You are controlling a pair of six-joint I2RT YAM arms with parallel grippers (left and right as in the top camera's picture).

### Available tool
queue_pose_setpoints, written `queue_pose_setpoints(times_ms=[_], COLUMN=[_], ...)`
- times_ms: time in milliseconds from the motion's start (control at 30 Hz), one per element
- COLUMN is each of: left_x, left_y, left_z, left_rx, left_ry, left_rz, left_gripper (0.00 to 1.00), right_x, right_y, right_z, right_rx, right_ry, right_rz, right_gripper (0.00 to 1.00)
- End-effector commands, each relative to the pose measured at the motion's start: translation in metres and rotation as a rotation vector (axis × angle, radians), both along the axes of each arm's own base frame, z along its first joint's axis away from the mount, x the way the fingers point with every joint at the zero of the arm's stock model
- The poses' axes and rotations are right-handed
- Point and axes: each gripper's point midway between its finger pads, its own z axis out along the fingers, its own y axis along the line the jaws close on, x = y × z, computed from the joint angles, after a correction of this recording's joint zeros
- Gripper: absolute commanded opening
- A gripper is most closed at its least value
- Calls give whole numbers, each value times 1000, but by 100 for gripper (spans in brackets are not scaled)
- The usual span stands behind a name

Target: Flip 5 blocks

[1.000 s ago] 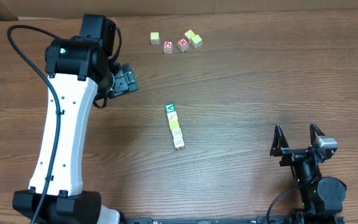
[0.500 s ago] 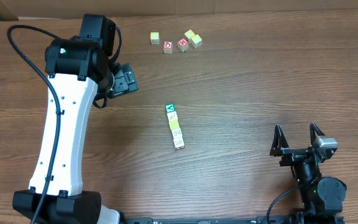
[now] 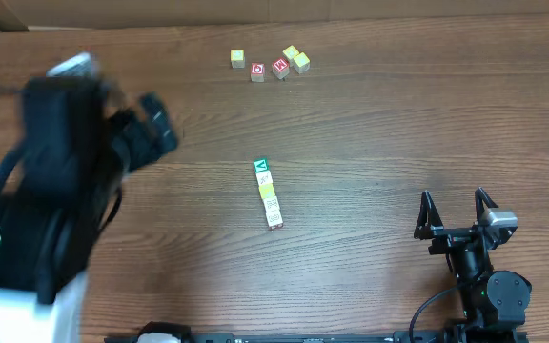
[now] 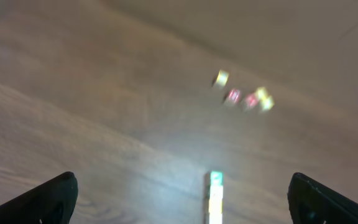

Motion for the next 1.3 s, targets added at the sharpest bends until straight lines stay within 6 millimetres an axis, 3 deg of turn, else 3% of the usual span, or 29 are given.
queue_pose_setpoints(times_ms=[0, 133, 300, 433, 567, 733, 933, 1067, 1267], left_x=[-49, -98, -148, -175, -187, -189, -162, -139, -111], left_y=[19, 32, 45, 54, 58, 60, 58, 54, 45], left_z=[30, 33, 16, -5, -33, -75, -102, -92, -52], left_rx=[30, 48, 55, 61, 47, -30, -113, -149, -194], left_ry=[-123, -152, -138, -153, -175, -233, -408, -605, -923], left_rz=[58, 91, 152, 225, 286, 361, 368, 320, 222], left_gripper=[100, 100, 100, 100, 100, 100, 100, 100, 100], right_x=[0, 0, 0, 0, 0, 0, 0, 0, 0], right_y=[0, 0, 0, 0, 0, 0, 0, 0, 0], right_z=[-2, -2, -2, -2, -2, -2, -2, -2, -2], right_rx=[-7, -7, -7, -7, -7, -7, -7, -7, -7], right_ry=[-3, -3, -3, -3, -3, -3, -3, -3, -3], right_rz=[3, 3, 3, 3, 3, 3, 3, 3, 3], right_gripper=[100, 100, 100, 100, 100, 100, 100, 100, 100])
